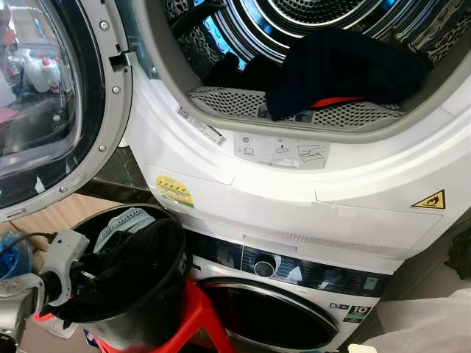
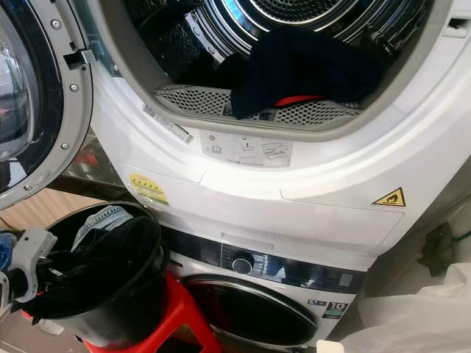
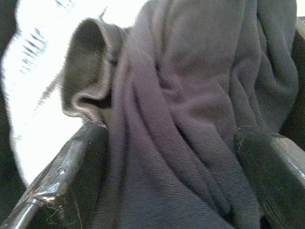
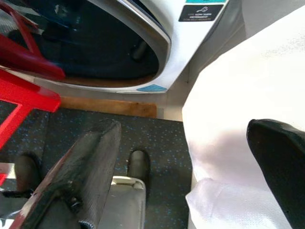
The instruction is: Clothes washing
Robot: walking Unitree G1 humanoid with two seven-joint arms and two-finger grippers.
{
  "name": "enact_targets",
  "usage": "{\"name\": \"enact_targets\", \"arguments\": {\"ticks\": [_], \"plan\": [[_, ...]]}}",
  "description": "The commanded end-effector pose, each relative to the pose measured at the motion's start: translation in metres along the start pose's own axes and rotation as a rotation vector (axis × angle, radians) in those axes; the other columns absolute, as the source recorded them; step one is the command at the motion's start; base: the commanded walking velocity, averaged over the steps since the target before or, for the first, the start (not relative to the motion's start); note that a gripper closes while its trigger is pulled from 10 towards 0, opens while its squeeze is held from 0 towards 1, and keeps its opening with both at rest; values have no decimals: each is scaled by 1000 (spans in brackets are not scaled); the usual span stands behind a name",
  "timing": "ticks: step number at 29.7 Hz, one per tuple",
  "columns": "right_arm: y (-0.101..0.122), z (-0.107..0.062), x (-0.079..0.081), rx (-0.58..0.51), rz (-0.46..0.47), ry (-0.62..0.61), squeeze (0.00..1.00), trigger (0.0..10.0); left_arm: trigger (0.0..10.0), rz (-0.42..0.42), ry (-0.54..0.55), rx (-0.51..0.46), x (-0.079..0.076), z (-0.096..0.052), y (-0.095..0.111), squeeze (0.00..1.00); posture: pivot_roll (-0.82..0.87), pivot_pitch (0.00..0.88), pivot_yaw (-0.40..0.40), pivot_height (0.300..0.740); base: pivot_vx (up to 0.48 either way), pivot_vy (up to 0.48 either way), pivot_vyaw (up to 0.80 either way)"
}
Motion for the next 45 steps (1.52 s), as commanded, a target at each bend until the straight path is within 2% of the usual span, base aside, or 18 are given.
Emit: {"name": "enact_targets", "arguments": {"ticks": [1, 8, 10, 19, 20, 27, 28, 29, 45], "plan": [[-4, -1, -1, 6, -11, 5, 0, 10000, 10000, 1, -27, 14, -3, 3, -5, 1000, -43, 68, 40, 740, 0, 0, 0], [-5, -1, -10, 1, -25, -5, 0, 10000, 10000, -2, -40, 32, -8, 10, -11, 1000, -63, 73, 21, 740, 0, 0, 0], [-3, 0, -12, -2, -34, -5, 0, 10000, 10000, 4, -40, 58, -12, 15, -18, 1000, -68, 64, 16, 740, 0, 0, 0], [1, 1, -9, -14, -57, 9, 0, 10000, 10000, -8, 20, 77, -17, 31, -28, 1000, -68, 56, 2, 740, 0, 0, 0], [2, 1, -9, -16, -53, 9, 0, 10000, 10000, -5, 23, 78, -18, 33, -28, 0, -67, 63, 4, 740, 0, 0, 0], [-2, -1, -3, -7, -41, 20, 0, 10000, 10000, 3, -8, 83, -33, 51, -26, 0, -80, 82, 13, 740, 0, 0, 0], [-4, -1, -2, -2, -43, 22, 0, 10000, 7843, 4, -3, 89, -34, 52, -27, 0, -87, 85, 17, 740, 0, 0, 0], [-5, -1, -1, 0, -42, 22, 0, 10000, 0, 4, 0, 92, -34, 53, -27, 0, -90, 86, 20, 740, 0, 0, 0], [-13, -4, 0, 22, -20, 15, 0, 10000, 0, 24, -1, 90, -32, 53, -23, 0, -80, 94, 37, 740, 0, 0, 0]]}}
Point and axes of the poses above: a point about 5 cm out from each wrist's last joint towards the gripper, its own z axis pointing out of the wrist towards the gripper, its own y axis along the axis of the wrist's last joint, x = y × z, the point moved 3 cm from there along z, pointing out of the wrist towards the gripper, and after that the axes turned 3 degrees about -z, right-handed, at the moved point
